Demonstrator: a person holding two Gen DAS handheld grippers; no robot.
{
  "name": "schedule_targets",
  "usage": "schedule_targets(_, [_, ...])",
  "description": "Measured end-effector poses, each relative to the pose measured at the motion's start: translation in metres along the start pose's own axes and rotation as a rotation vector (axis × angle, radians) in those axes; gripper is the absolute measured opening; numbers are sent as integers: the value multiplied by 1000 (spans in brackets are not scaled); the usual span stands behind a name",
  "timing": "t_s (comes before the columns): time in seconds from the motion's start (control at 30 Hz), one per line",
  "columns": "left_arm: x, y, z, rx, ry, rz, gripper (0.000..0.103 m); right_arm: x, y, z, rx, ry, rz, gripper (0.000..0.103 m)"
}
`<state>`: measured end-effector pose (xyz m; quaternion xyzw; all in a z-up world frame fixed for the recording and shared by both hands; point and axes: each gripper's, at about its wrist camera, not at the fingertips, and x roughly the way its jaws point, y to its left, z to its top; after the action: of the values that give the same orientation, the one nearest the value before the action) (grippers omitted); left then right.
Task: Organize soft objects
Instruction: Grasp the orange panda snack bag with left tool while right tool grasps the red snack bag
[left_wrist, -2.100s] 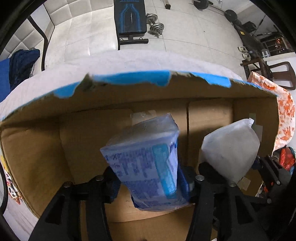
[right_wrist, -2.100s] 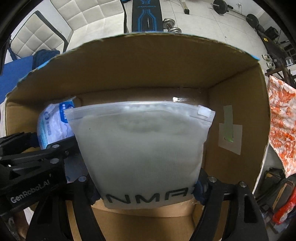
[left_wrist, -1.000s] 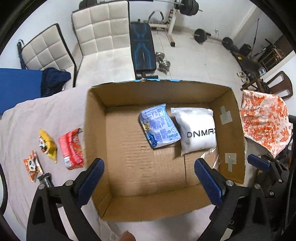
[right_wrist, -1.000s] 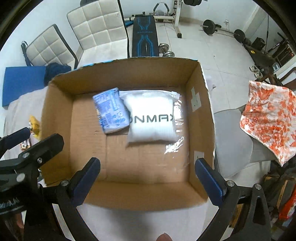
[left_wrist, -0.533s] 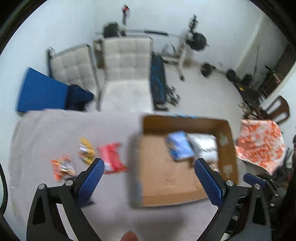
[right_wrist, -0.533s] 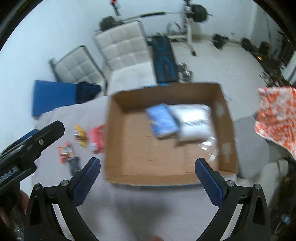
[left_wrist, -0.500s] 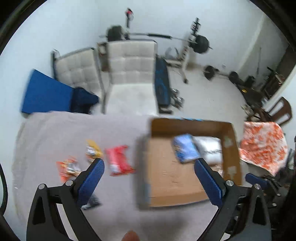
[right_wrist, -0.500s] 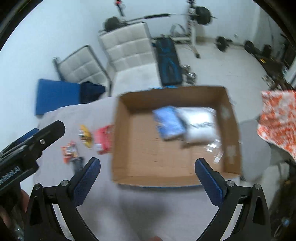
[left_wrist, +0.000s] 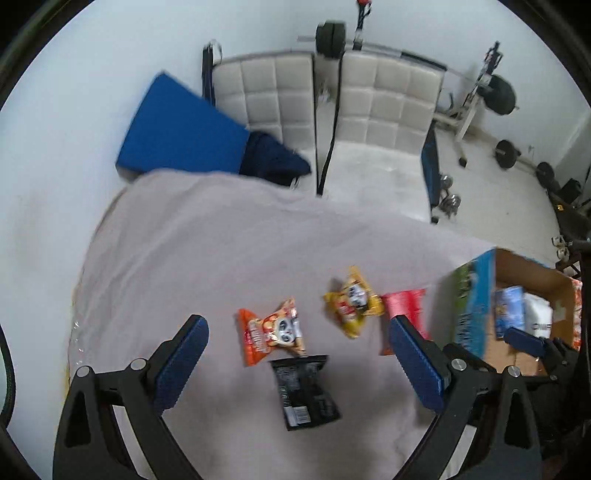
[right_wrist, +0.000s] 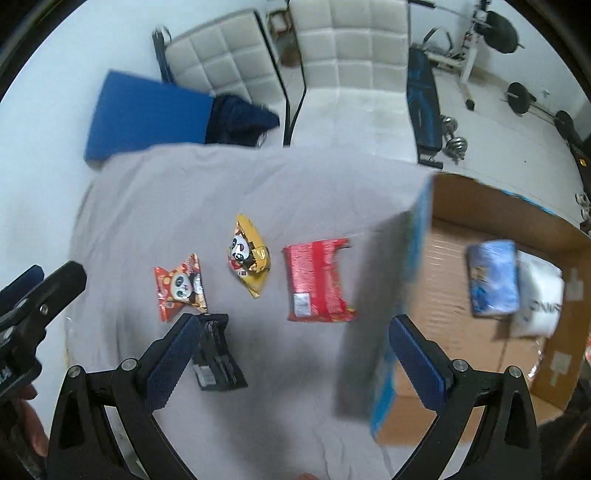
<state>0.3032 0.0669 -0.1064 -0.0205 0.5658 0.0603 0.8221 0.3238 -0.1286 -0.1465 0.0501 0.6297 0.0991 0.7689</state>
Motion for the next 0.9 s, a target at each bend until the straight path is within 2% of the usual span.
schedule_targets(0.17, [60,28,4,-48,115,-1,100,63,21,22,-30,101,-37,103])
schedule_targets(0.4, [153,54,-5,-120,320,-60,100,143,16,39,-38,239,-126,103])
schedule_targets(0.53, [188,60,-15,-164,405,-83,100,173,15,43,-50,291,-167,103])
schedule_targets(0.73, [221,54,-28,-175,494,-121,100,205,7,48,-26,369,-193,102])
schedule_targets(0.87, [232,50,-32,-170,511,-123,100,218,0,49,-10,401,-189,93])
schedule_targets(0.9, [235,51,-33,-173,513,-126,96,220,-1,48,-8,408,-188,92])
